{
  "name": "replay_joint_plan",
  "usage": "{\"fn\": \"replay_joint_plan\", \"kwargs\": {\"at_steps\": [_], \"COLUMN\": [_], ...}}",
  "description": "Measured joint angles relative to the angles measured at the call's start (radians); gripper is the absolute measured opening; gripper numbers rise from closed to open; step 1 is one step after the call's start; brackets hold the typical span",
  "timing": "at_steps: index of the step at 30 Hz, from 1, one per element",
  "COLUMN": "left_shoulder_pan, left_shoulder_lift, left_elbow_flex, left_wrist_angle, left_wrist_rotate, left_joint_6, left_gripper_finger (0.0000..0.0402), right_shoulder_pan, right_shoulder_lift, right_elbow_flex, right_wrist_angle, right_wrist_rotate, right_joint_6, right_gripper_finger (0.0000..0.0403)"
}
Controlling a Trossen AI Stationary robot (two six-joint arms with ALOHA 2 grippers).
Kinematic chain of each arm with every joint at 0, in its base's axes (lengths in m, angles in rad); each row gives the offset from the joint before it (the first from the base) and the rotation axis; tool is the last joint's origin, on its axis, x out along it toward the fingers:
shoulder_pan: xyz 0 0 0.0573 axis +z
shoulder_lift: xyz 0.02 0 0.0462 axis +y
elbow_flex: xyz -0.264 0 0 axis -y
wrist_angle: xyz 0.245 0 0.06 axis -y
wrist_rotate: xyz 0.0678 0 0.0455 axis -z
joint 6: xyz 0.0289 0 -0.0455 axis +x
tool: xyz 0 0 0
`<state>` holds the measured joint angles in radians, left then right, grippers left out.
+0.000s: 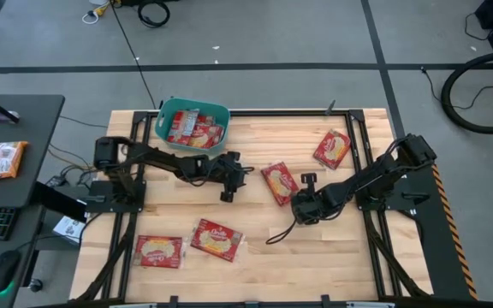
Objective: Sort popcorn bags into baskets
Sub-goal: Put the popcorn bag into the bin
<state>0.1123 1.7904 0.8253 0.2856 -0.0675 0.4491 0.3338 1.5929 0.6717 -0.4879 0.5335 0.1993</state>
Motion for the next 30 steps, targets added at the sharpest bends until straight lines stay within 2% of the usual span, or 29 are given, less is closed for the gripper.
{"fn": "replay_joint_plan", "kwargs": {"at_steps": [4, 10, 16, 19, 25, 30], "left_shoulder_pan": [0.000, -0.018, -0.073, -0.103, -0.128, -0.128], "left_shoulder_lift": [-0.077, -0.138, -0.137, -0.137, -0.136, -0.144], "left_elbow_flex": [0.000, 0.000, 0.000, 0.000, 0.000, 0.000], "left_wrist_angle": [-0.082, -0.123, -0.123, -0.096, -0.083, -0.174], "left_wrist_rotate": [0.000, 0.059, 0.049, 0.013, 0.007, -0.011], "left_joint_6": [-0.025, -0.025, 0.024, 0.004, -0.089, -0.098], "left_gripper_finger": [0.0189, 0.0189, 0.0193, 0.0208, 0.0262, 0.0280], "right_shoulder_pan": [0.000, -0.017, -0.087, -0.113, -0.145, -0.166], "right_shoulder_lift": [-0.002, -0.046, -0.075, -0.077, -0.077, -0.077], "right_elbow_flex": [0.028, 0.187, 0.359, 0.415, 0.454, 0.454], "right_wrist_angle": [-0.006, -0.065, -0.105, -0.104, -0.106, -0.133], "right_wrist_rotate": [0.032, 0.030, -0.071, -0.112, -0.124, -0.155], "right_joint_6": [-0.012, -0.103, -0.091, -0.075, -0.007, 0.038], "right_gripper_finger": [0.0011, 0.0007, 0.0004, 0.0004, 0.0003, 0.0002]}}
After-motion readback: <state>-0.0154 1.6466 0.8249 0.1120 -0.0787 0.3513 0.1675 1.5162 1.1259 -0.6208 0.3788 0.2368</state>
